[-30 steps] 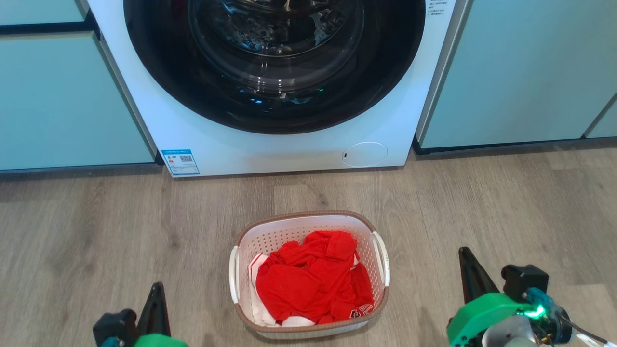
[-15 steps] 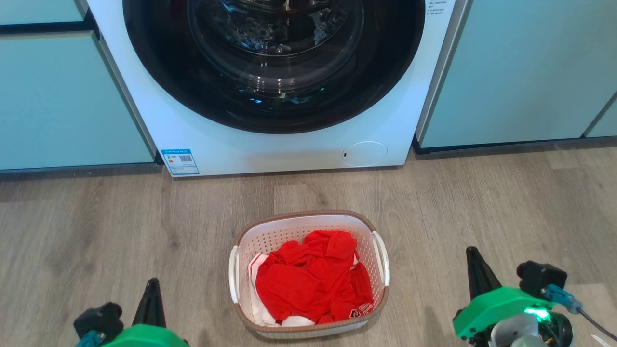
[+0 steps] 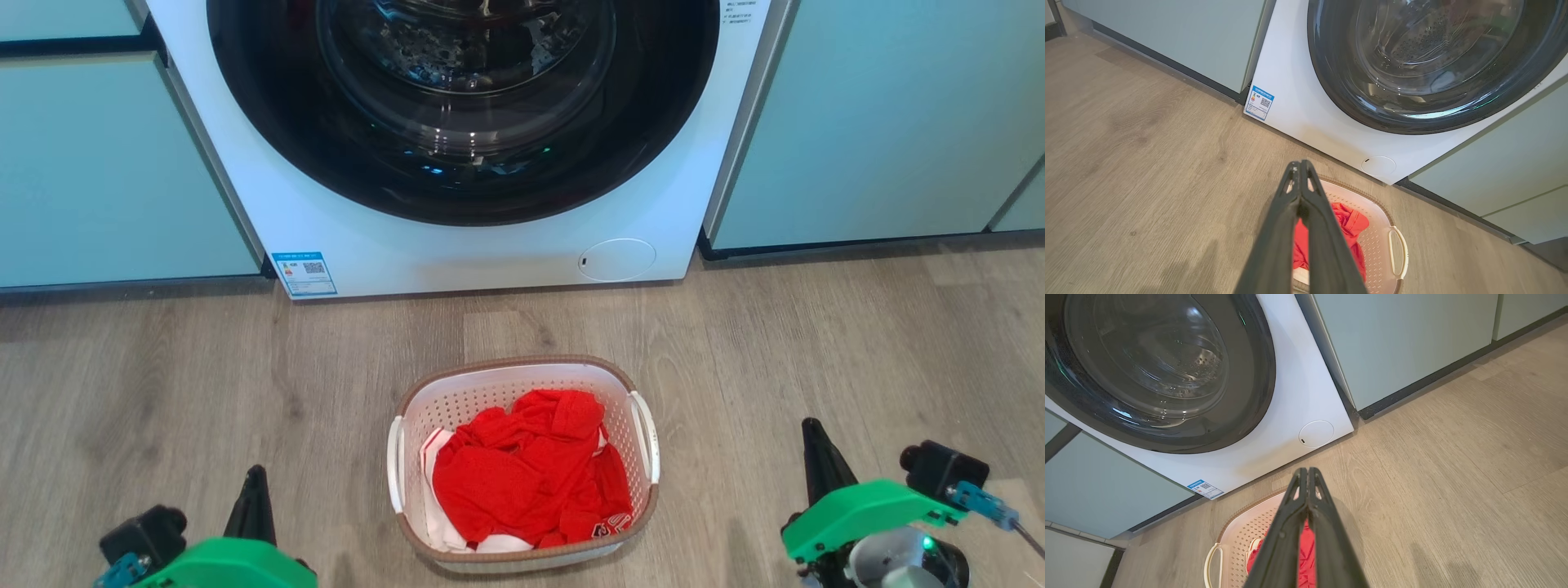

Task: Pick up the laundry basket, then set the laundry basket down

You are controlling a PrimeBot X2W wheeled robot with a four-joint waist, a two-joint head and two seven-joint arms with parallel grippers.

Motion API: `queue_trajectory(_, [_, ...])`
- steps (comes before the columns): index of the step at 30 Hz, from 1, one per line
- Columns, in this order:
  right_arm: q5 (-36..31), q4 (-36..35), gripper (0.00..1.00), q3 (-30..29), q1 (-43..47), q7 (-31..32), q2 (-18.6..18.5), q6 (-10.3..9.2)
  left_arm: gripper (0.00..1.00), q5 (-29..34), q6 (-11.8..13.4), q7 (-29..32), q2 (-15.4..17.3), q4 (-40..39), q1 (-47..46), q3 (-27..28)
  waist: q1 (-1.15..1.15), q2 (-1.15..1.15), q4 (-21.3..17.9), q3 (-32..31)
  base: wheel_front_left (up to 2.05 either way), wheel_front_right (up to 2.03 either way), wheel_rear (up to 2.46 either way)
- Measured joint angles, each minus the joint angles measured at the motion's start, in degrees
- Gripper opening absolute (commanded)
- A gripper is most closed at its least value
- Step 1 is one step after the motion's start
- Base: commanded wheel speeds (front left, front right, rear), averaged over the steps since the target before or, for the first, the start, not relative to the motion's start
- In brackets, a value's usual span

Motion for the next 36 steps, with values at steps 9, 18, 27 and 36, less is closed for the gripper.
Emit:
queue_trajectory(9, [5.26, -0.14, 0.0, -1.04, -0.2, 1.24, -0.37, 0.0, 0.0, -5.41, -0.98, 1.38, -0.01, 0.19, -1.32, 0.68, 0.0, 0.0, -0.03, 0.05, 0.0, 0.0, 0.0])
queue_trajectory(18, [11.21, -0.42, 0.0, -1.87, -0.47, 2.77, -0.38, 0.0, 0.0, -11.44, -1.58, 2.82, -0.02, 0.33, -2.32, 1.6, 0.0, 0.0, -0.06, 0.12, 0.0, 0.0, 0.0])
queue_trajectory(27, [17.12, -0.8, 0.0, -3.04, -1.19, 4.17, -0.38, 0.0, 0.0, -17.47, -2.52, 4.35, -0.04, 0.53, -3.42, 2.03, 0.0, 0.0, -0.1, 0.17, 0.0, 0.0, 0.0])
queue_trajectory(36, [22.97, -0.97, 0.0, -3.99, -1.2, 5.52, -0.41, 0.0, 0.0, -23.54, -3.42, 5.72, -0.11, 0.75, -4.45, 3.14, 0.0, 0.0, -0.13, 0.23, 0.0, 0.0, 0.0])
